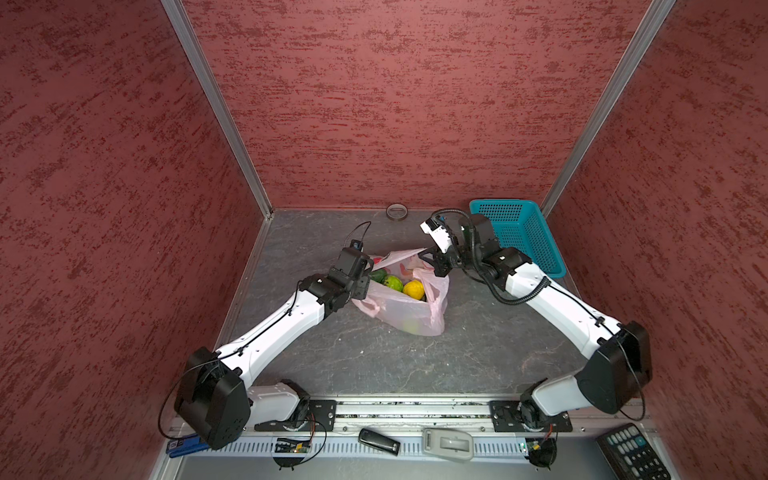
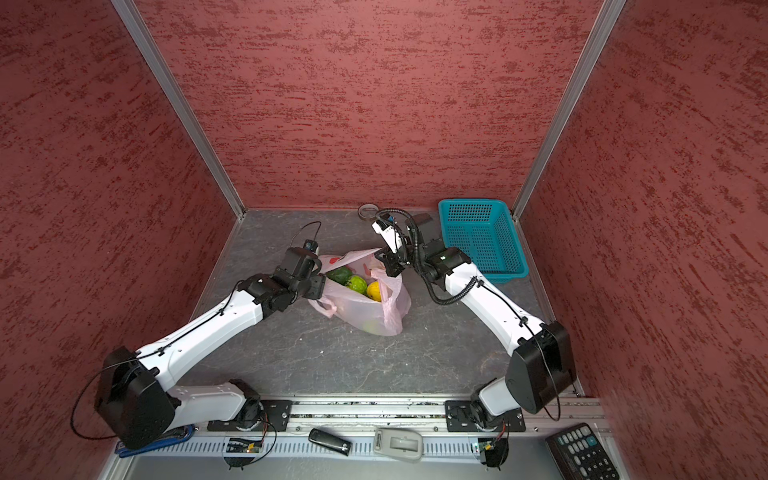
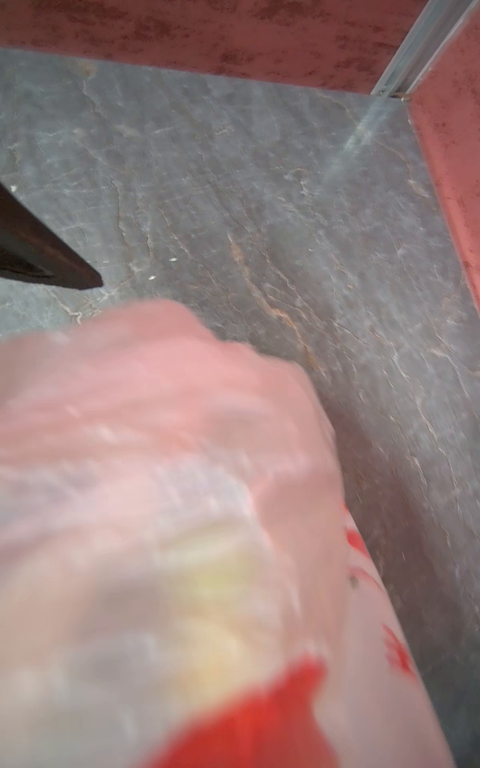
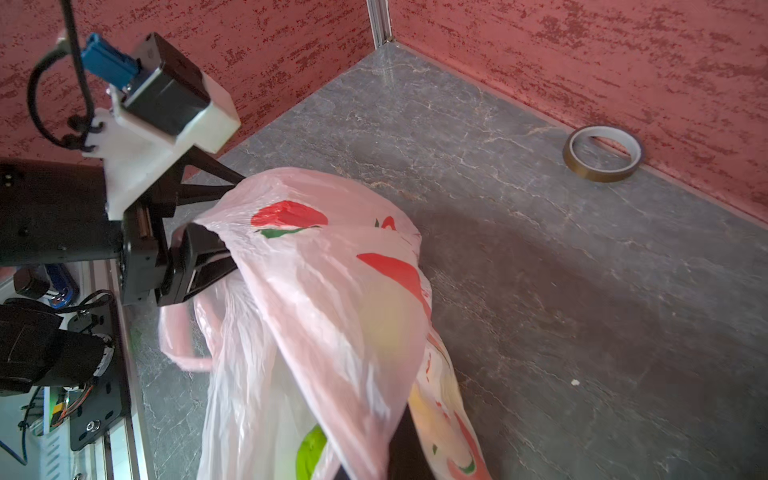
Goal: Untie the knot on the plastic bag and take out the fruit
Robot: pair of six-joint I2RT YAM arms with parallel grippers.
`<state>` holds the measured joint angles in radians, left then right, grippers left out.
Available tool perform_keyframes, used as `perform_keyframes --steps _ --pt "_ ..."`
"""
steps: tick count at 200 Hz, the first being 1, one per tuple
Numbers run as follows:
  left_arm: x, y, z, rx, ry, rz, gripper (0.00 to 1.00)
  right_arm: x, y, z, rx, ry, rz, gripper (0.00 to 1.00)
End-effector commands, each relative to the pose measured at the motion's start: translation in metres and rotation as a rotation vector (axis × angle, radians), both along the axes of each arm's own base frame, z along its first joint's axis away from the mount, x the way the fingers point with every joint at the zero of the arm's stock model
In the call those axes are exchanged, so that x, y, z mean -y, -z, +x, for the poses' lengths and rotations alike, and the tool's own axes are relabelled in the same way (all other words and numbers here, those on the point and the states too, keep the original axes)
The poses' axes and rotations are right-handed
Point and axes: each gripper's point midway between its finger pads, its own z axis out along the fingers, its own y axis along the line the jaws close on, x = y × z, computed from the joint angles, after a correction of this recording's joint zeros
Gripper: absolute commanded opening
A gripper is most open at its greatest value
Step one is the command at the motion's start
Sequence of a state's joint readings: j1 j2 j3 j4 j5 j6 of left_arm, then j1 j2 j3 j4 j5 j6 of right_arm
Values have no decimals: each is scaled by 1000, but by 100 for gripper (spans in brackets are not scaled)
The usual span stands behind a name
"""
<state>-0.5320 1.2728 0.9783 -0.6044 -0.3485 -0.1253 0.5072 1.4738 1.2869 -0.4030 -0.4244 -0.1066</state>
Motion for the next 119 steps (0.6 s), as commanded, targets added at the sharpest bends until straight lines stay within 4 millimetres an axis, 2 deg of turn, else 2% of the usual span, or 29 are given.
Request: perform_keyframes --steps 1,16,22,38,56,89,107,119 --pt "-12 -5 1 9 -26 -23 59 15 -20 6 63 51 14 0" --pt "-9 -15 7 39 -17 -35 61 14 -19 5 57 45 25 0" --pt "-7 -18 10 48 -14 -37 66 13 -20 5 57 41 31 0" --pt "-3 -23 17 72 -3 -34 89 11 -21 3 61 28 48 0" --pt "4 -29 28 108 15 -25 98 7 -24 0 63 5 66 0" --pt "11 -36 51 148 32 10 98 3 -26 -5 62 -32 83 0" --pt "19 -38 62 166 69 4 90 3 -24 -6 61 -38 80 0" --pt "20 -35 70 157 77 8 81 3 -22 -6 59 -40 75 0"
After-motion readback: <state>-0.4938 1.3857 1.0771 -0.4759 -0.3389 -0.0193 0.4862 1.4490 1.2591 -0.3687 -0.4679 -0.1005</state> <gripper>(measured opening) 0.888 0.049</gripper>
